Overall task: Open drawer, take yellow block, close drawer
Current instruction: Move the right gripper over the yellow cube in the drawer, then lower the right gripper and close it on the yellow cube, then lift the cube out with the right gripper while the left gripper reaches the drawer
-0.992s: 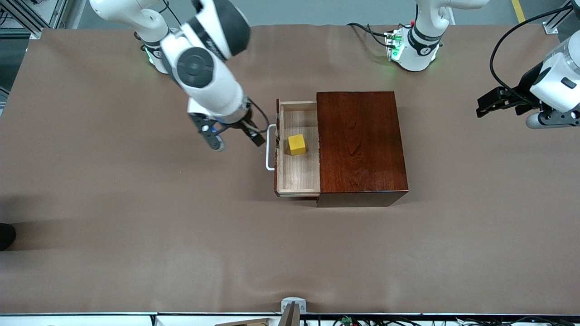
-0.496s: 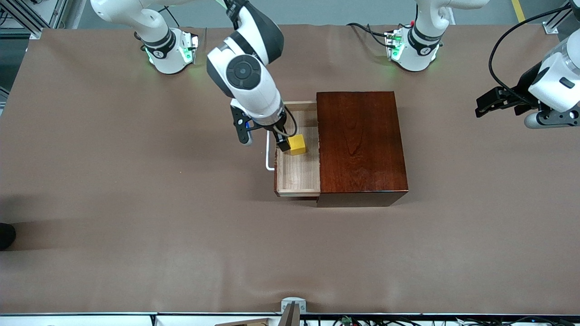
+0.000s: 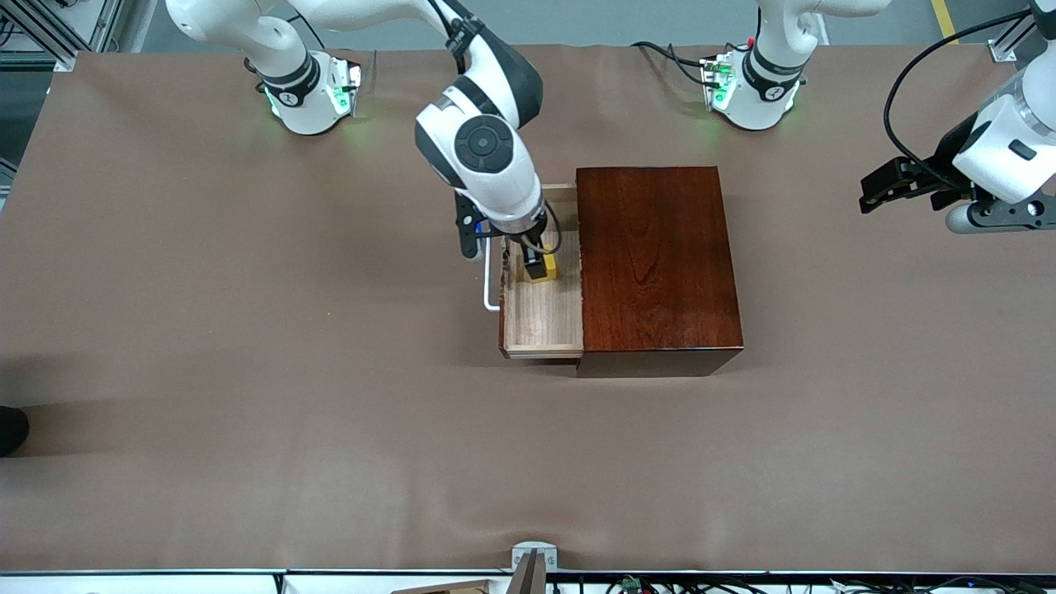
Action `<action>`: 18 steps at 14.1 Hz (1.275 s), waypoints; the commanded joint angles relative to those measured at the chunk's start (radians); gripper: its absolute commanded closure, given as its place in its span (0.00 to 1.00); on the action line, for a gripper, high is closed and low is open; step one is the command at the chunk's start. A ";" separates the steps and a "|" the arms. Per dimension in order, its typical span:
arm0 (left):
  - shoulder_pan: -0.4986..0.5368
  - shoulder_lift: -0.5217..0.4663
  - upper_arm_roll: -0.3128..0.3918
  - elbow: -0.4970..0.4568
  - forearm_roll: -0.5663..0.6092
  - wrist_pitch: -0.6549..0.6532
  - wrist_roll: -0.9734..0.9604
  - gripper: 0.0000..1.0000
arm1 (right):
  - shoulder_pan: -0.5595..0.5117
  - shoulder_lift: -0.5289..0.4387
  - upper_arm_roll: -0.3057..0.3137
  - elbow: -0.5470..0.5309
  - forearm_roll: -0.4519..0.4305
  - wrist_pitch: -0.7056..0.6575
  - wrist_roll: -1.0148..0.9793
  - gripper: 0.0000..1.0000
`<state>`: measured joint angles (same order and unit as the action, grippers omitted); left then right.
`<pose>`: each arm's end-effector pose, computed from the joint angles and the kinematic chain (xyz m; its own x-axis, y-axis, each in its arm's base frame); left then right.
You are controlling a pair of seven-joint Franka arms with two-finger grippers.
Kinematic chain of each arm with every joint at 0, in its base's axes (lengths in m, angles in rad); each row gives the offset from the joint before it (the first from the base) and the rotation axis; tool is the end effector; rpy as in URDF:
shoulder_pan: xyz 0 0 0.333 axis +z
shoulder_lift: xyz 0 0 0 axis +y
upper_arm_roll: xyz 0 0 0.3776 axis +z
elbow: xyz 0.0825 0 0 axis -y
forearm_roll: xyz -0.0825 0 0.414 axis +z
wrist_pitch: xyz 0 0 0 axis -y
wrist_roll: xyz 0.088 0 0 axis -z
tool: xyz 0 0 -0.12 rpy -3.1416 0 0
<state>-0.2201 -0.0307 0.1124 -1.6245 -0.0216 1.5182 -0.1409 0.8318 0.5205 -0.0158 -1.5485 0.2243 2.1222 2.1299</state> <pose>0.5620 -0.0624 0.6595 0.9964 0.0320 -0.0785 0.0332 -0.9993 0.0142 0.5084 0.5616 0.3802 0.1378 -0.9736 -0.1817 -0.9864 -0.1514 0.0635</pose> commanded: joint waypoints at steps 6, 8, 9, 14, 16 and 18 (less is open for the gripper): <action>-0.004 -0.026 -0.007 -0.023 0.014 0.014 -0.013 0.00 | 0.038 0.047 -0.013 0.018 -0.048 0.036 0.024 0.00; -0.004 -0.026 -0.010 -0.023 0.014 0.014 -0.014 0.00 | 0.043 0.050 -0.013 0.013 -0.101 0.033 0.024 0.00; -0.004 -0.026 -0.011 -0.023 0.014 0.014 -0.016 0.00 | 0.043 0.050 -0.013 0.005 -0.106 0.036 0.025 0.00; -0.005 -0.020 -0.016 -0.022 0.014 0.020 -0.026 0.00 | 0.047 0.050 -0.010 -0.001 -0.105 0.101 -0.007 1.00; -0.005 -0.017 -0.016 -0.022 0.014 0.023 -0.026 0.00 | 0.046 0.047 -0.010 -0.001 -0.103 0.094 -0.024 1.00; -0.007 -0.014 -0.016 -0.022 0.014 0.028 -0.026 0.00 | 0.043 0.041 -0.010 0.013 -0.102 0.093 -0.024 1.00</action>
<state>-0.2206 -0.0307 0.0992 -1.6279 -0.0216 1.5281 -0.1542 0.8691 0.5750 -0.0190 -1.5424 0.1329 2.2141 2.1123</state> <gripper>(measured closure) 0.000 0.441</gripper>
